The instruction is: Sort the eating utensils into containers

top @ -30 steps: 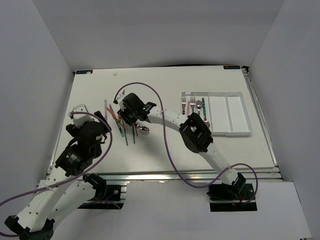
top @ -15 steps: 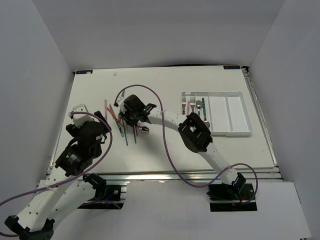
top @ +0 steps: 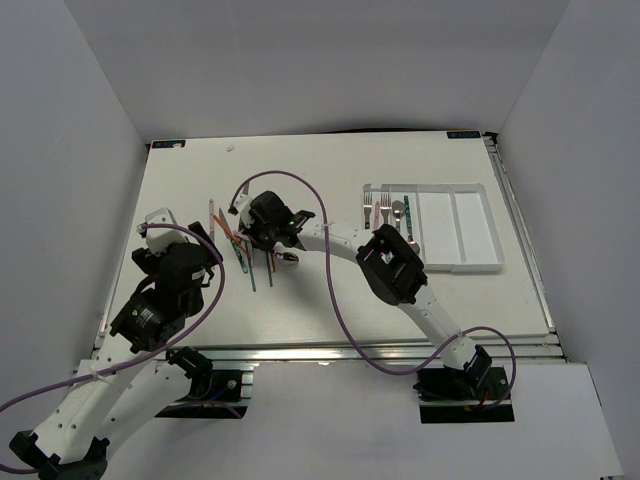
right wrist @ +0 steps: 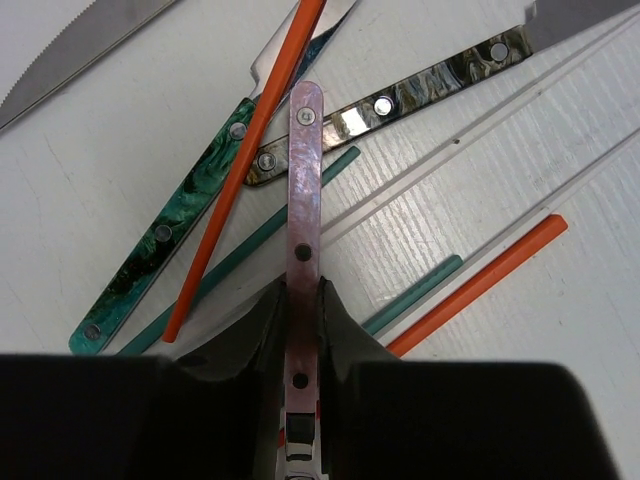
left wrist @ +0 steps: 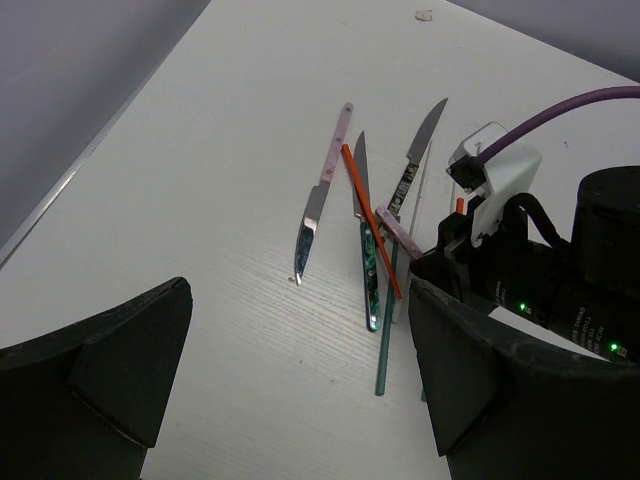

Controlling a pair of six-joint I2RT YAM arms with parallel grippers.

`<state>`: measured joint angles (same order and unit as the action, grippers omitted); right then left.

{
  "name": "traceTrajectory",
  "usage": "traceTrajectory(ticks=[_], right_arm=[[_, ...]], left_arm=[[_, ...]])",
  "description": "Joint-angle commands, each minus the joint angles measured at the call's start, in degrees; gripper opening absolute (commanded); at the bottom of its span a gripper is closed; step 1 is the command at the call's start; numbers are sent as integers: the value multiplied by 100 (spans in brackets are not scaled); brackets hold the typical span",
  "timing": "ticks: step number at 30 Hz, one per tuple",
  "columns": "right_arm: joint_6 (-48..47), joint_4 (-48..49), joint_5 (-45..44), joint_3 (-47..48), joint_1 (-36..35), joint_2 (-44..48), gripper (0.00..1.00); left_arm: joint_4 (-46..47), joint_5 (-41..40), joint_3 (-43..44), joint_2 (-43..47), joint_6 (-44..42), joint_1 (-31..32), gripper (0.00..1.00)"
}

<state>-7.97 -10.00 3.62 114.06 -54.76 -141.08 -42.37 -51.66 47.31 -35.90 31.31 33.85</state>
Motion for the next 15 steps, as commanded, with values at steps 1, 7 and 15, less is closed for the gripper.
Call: traceTrajectory(ticks=[1,7,15], right_arm=[[-74,-11,-10,-147,-8,291,7],[120,33,-256,-279,1,931,0],[1340,331,-1442,-2215,544,3057,0]], left_arm=[[36,-11,-11,39,-20,-27,98],[36,-20,-11,31,-20,-27,98],[1,-72,15,21,-2,-27,98]])
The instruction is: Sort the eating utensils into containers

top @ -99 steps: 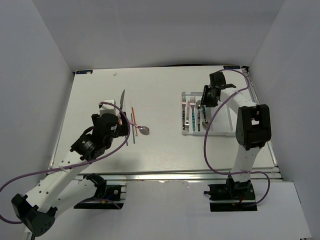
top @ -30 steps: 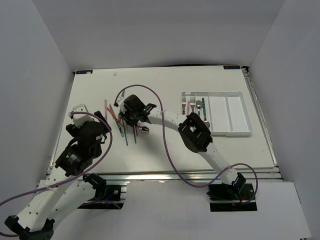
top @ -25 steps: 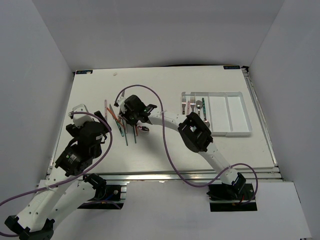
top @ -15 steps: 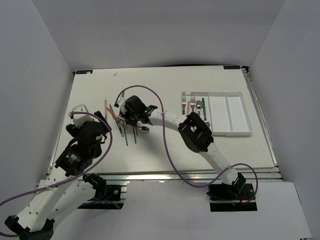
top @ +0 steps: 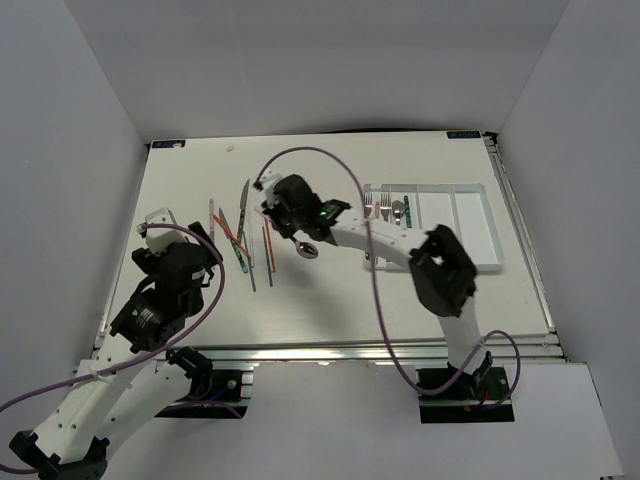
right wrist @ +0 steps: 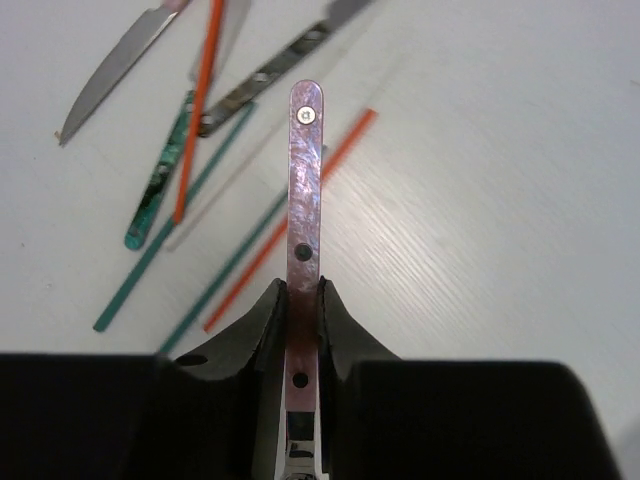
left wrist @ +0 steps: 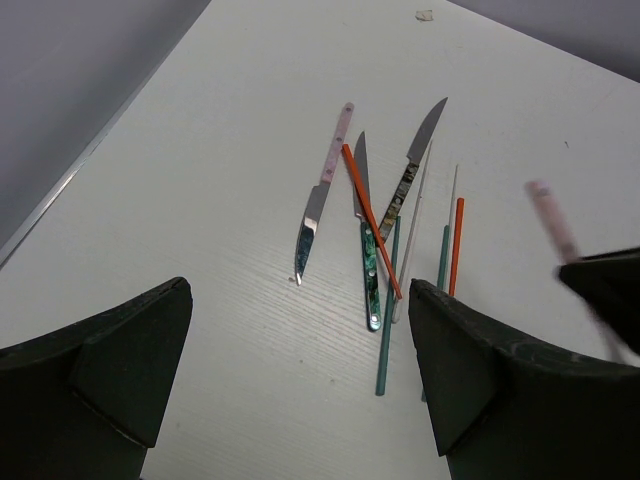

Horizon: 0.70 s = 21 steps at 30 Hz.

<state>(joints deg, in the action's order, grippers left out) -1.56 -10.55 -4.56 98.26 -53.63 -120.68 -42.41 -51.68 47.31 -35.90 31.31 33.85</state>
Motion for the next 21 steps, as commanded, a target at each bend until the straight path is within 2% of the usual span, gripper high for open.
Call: traceTrajectory(ticks=[1,2,3,6,7,11,21], right_arm=[[867,413,-765,-937,580,1247,0],[1042,422,-1062,-1218,964,1614,0],[1366,413,-1126,-1717,1186,1749,0],[1737,352,-1240,-2387,2144,2092,0],[1738,351,-1232,-2503,2529,2145,0],[1484,282,-1021,-2654,3207,2041,0],[1317,228,-801,-2487,3816,1425,0]], left_arm=[[5,-79,15,39,-2,-27,98],[14,-62,6,65,-11,-27,98],[40,-44,15,109,-28,-27,98],[58,0,-11,136,-55,-27,98],[66,9,-11,127,-64,-27,98],[58,26,6,57,-64,-27,98],[93,106,6,-128,-125,-27,98]])
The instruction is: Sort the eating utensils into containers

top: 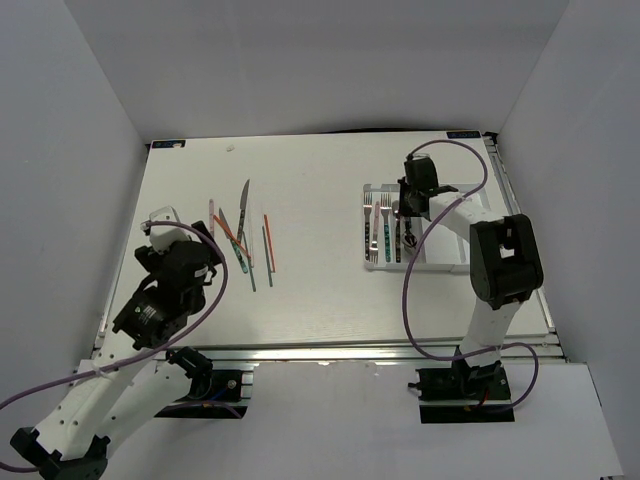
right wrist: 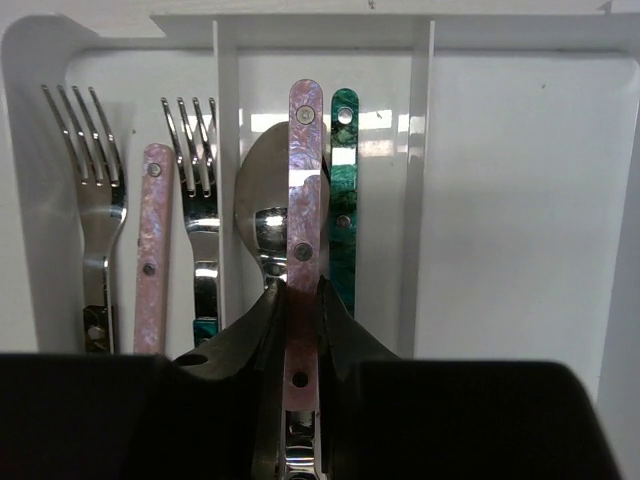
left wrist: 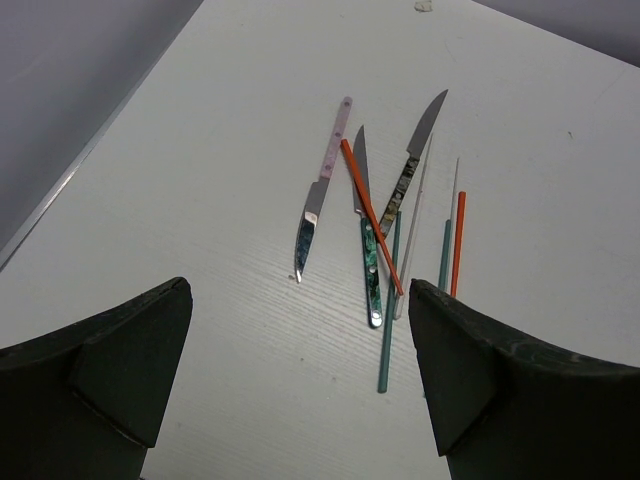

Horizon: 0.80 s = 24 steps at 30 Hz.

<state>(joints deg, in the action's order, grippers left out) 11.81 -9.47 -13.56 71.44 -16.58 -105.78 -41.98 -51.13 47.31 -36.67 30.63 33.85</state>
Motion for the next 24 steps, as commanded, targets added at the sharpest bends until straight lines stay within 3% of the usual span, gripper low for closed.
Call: traceTrajectory(ticks=[1,4,9,11,14,15,16,24], right_arm=[[-30,121,99,195,111,-118,0],[-21,78,47,212,120,-154,0],[93,-37,143,195,120,30,24],[128,-107,196,186,111,180,28],[155,-239,301,274,120,356,50],[146,-309,302,318,120,399,83],[163,-362,302,396,120,487,89],[497,-846,250,398,-178,1506,89]], left_arm=[[49,51,6,-60,-57,-27,98],[40,42,15,-69,-49,-27,98],[58,51,15,-60,-66,-27,98],[40,42,33,-51,-57,-27,98],[-3,-19,59,-51,-22,-27,98],[-4,-28,59,-51,-14,-27,98],[-4,-37,68,-43,-13,-27,98],[101,120,217,-691,573,-27,98]])
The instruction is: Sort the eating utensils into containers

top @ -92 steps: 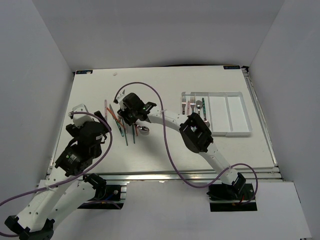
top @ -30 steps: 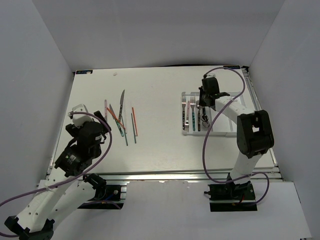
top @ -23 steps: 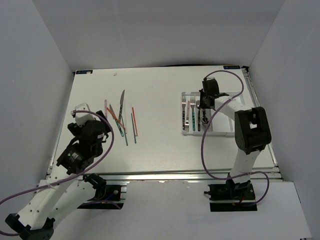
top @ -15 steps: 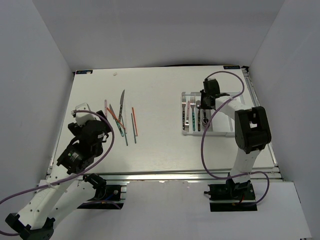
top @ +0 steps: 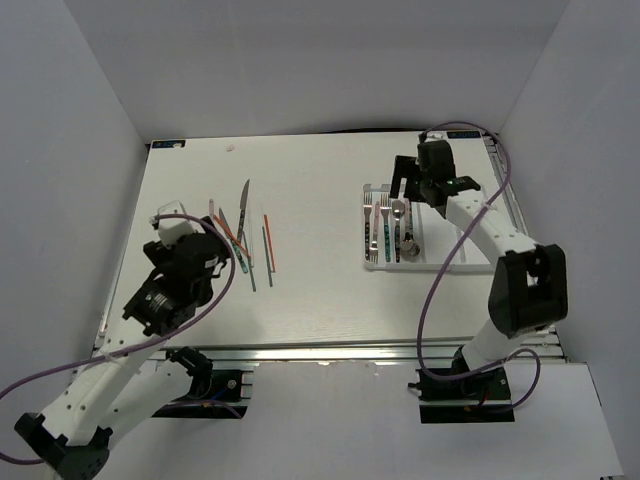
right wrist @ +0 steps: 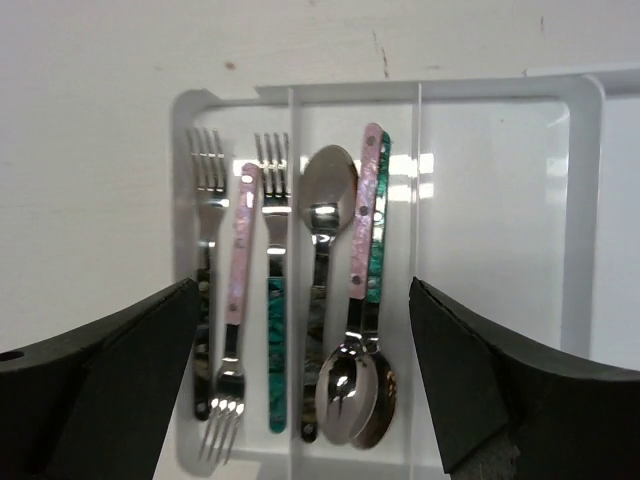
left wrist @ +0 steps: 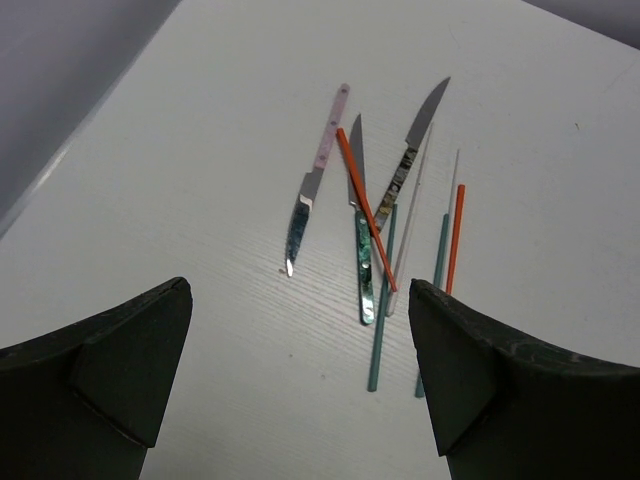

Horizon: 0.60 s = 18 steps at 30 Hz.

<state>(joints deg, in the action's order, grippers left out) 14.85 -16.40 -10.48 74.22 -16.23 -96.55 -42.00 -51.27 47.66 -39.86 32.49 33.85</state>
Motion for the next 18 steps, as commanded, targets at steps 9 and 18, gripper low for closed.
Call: traceTrajectory(ticks=[9,18], right_arm=[[509,128,951,-1073,-662,1771,88],[642,357,899,-1779,-970,2386,78]], left_arm=[[1095,1399,920,-3132,829,-176,98],[1476,3146,2069,-4776,67,-1579,71]])
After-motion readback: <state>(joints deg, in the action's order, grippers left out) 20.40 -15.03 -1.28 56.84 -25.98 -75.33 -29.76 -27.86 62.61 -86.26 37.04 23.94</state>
